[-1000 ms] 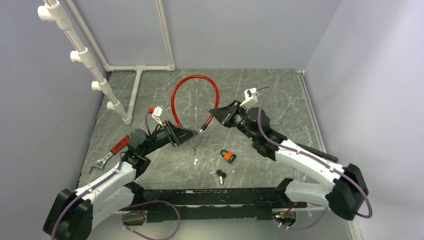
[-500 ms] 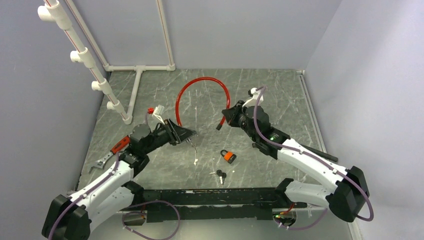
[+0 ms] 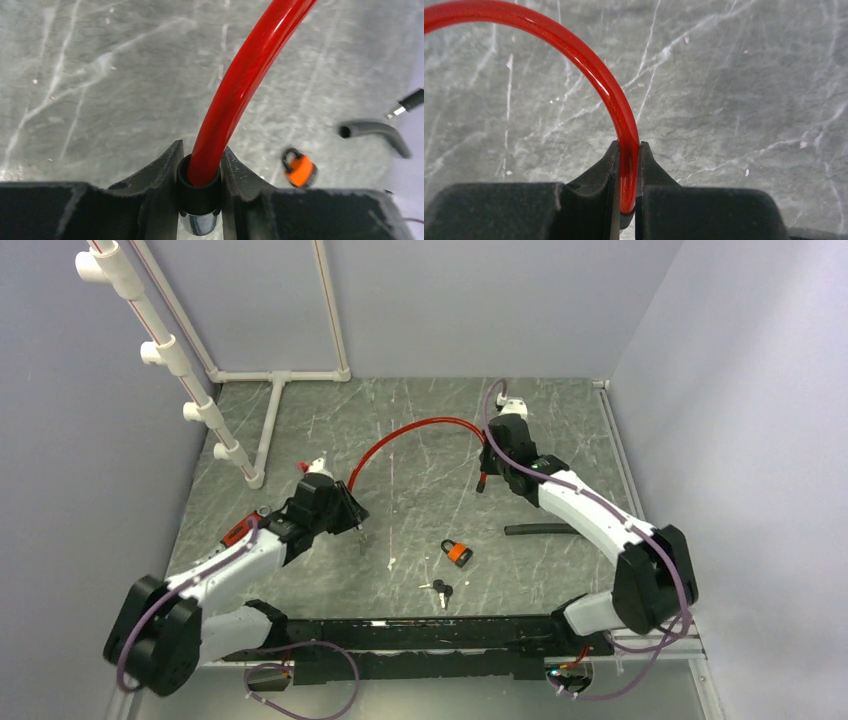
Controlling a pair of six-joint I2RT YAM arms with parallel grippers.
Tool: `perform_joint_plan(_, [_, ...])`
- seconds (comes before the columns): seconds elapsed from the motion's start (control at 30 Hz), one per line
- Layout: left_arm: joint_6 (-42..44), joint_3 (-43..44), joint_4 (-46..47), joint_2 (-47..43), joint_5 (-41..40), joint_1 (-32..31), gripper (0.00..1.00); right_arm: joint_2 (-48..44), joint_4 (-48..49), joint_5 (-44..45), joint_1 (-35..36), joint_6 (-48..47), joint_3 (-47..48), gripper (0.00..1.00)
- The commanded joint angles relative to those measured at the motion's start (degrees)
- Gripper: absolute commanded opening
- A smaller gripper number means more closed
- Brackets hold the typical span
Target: Unlock with the key
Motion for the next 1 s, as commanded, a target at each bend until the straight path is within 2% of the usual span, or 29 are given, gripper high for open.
perform_joint_plan(0.0, [2.4,5.9,0.2,8.5,-8.5,0.4,0.0,5.1,2.6,-2.7,-2.4,-1.8,4.7,0.0])
perform_joint_plan(0.23, [4.1,15.0,-0.9,22.7,-10.8,1.9,0.0,19.4,4.1,-6.3,-5.9,-1.7,12.8,0.0])
perform_joint_plan(0.37, [4.9,20.3,-1.2,30.7,-8.2,5.1,0.0,25.3,4.3,-8.5,-7.1,-2.3,17.9,0.0])
perform_joint_plan(0.47, [5.8,24.0,-1.6,36.3,-4.9,7.2,0.0,29.3,2.5,-8.7,-7.3,-2.9,22.1,0.11])
perform_joint_plan(0.5, [6.1,25.1,-1.8,37.9,-4.2,7.6,0.01,30.3,2.1,-8.5,-7.3,-3.0,23.0,0.17])
perform_joint_plan(0.53, [6.3,26.3,-2.1,39.3,-3.9,7.7,0.05,30.9,2.1,-8.5,-7.3,-3.0,23.4,0.24])
perform_joint_plan(0.63, [7.0,28.7,-2.6,42.4,-3.1,7.8,0.25,32.6,2.6,-9.5,-7.3,-2.4,23.7,0.38])
perform_joint_plan(0.8, [7.4,30.9,-3.6,43.5,-3.5,7.8,0.46,32.8,2.5,-10.4,-7.3,-1.8,23.3,0.47])
perform_joint_plan(0.87, [8.0,31.9,-4.8,43.3,-3.2,7.8,0.59,31.2,2.0,-10.2,-7.2,-2.3,22.9,0.5])
perform_joint_plan(0.97, [8.5,32.1,-5.5,41.8,-3.0,7.8,0.73,27.2,0.7,-10.0,-6.9,-3.1,21.7,0.56])
